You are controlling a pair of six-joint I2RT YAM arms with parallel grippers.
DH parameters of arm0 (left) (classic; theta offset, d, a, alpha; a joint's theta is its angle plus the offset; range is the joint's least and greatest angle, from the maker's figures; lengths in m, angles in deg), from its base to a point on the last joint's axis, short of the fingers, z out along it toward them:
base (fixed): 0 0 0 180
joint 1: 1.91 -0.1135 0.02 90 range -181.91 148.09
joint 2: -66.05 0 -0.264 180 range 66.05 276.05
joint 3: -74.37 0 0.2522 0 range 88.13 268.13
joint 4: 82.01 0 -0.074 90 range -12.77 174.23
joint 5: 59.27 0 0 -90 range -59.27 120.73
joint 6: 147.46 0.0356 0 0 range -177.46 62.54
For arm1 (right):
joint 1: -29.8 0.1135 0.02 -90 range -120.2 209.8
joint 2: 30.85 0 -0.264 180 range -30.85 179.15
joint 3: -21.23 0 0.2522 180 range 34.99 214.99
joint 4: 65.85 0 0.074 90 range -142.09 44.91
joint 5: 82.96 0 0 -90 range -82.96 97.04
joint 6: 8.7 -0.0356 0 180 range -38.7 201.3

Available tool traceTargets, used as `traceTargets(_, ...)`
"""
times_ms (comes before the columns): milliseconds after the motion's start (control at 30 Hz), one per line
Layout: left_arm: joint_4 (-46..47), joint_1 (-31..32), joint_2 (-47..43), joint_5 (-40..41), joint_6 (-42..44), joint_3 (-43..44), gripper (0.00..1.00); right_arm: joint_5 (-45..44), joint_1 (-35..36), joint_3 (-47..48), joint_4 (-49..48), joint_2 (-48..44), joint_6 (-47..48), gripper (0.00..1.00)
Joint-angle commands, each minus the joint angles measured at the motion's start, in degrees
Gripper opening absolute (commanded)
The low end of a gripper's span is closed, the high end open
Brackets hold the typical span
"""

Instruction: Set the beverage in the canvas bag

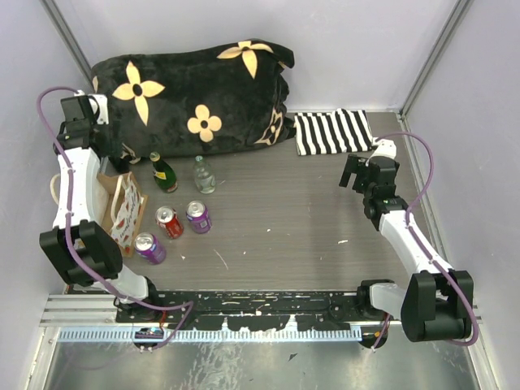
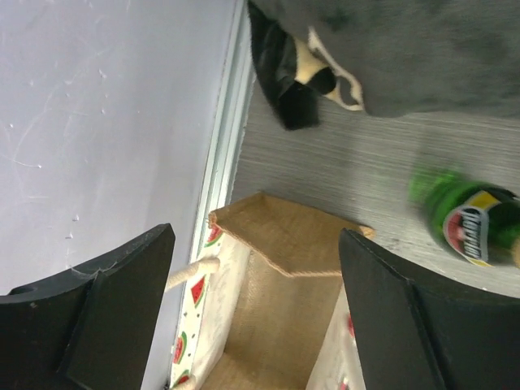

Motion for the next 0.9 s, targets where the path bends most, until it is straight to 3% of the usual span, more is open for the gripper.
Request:
traceTargets(0,1.92,-3.92,3.84,-1.00,-0.23,0.85,0.88,1.97,-0.39,3.46,-1.11,0.09,1.12,1.00)
traceTargets(367,4.09,-6.18,5.64,-1.98,3.34,-4.88,0.82,3.30,-0.36,4.23,-0.67,0.45,1.09,1.00)
traceTargets(867,1.48,-10.57,7.16,-7.08,6.93,-5.97,0.73,3.78,-0.33,4.46,0.03,0.98,0.25,1.00)
